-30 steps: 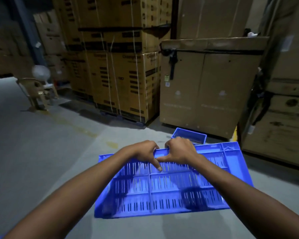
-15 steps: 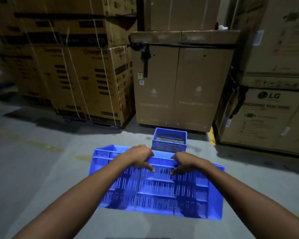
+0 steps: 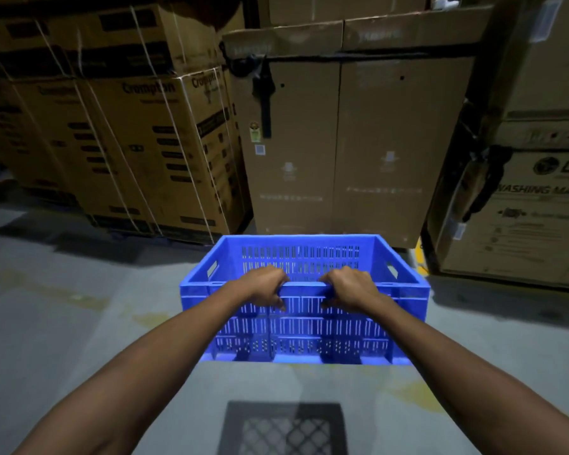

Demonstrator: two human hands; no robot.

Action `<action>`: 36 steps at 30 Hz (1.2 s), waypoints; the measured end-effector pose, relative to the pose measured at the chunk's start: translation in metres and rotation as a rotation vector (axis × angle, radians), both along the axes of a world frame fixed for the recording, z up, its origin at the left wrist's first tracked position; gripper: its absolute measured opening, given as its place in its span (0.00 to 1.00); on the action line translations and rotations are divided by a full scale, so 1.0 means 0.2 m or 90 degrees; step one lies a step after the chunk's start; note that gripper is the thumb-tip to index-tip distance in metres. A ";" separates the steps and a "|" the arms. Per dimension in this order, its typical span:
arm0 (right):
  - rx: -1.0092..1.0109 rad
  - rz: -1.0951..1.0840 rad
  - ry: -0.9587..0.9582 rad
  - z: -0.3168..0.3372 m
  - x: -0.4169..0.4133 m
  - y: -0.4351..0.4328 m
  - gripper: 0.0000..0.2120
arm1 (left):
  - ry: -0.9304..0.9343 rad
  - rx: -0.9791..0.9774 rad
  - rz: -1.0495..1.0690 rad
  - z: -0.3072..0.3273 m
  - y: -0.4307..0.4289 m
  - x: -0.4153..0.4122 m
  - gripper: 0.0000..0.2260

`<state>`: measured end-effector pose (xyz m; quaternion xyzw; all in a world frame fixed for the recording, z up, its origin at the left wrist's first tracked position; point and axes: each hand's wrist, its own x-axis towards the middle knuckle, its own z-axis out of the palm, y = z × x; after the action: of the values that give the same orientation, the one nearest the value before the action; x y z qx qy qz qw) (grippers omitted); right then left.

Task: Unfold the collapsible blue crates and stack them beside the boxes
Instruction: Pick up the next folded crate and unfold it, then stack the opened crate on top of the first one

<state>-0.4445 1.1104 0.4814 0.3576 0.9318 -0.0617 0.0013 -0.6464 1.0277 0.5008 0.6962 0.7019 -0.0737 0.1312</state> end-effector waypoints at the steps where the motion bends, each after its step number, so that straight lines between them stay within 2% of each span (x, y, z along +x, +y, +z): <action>1: -0.017 -0.010 -0.019 0.01 -0.02 0.12 0.18 | 0.016 0.009 -0.012 0.02 0.11 -0.02 0.14; 5: -0.136 -0.032 -0.117 0.04 -0.11 0.50 0.22 | 0.091 0.050 -0.061 0.04 0.47 -0.09 0.14; 9: -0.108 -0.030 -0.048 -0.02 -0.17 0.70 0.13 | 0.132 0.073 -0.074 0.01 0.72 -0.16 0.12; 13: -0.056 -0.014 -0.013 -0.02 -0.28 0.91 0.10 | 0.112 0.049 -0.027 -0.04 0.97 -0.24 0.11; 16: -0.058 -0.011 -0.037 -0.04 -0.37 1.06 0.11 | 0.075 -0.012 -0.014 -0.14 1.16 -0.28 0.17; 19: -0.090 -0.031 -0.078 -0.12 -0.47 1.22 0.08 | 0.019 -0.058 -0.007 -0.27 1.34 -0.36 0.16; 23: -0.110 -0.062 -0.103 -0.23 -0.63 1.48 0.09 | -0.015 -0.047 -0.006 -0.44 1.62 -0.51 0.14; 27: -0.128 -0.085 -0.126 -0.32 -0.86 1.83 0.11 | -0.002 -0.013 -0.035 -0.55 1.98 -0.73 0.15; 32: -0.154 -0.123 -0.149 -0.57 -1.13 2.23 0.12 | 0.044 -0.013 -0.038 -0.78 2.36 -0.98 0.16; 36: -0.117 -0.118 -0.144 -0.95 -1.29 2.49 0.13 | 0.086 -0.031 -0.021 -1.11 2.63 -1.14 0.17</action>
<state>-0.7018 1.6087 0.2914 0.4450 0.8792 -0.1058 0.1331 -0.8743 1.5546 0.2785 0.6979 0.6955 -0.1395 0.0991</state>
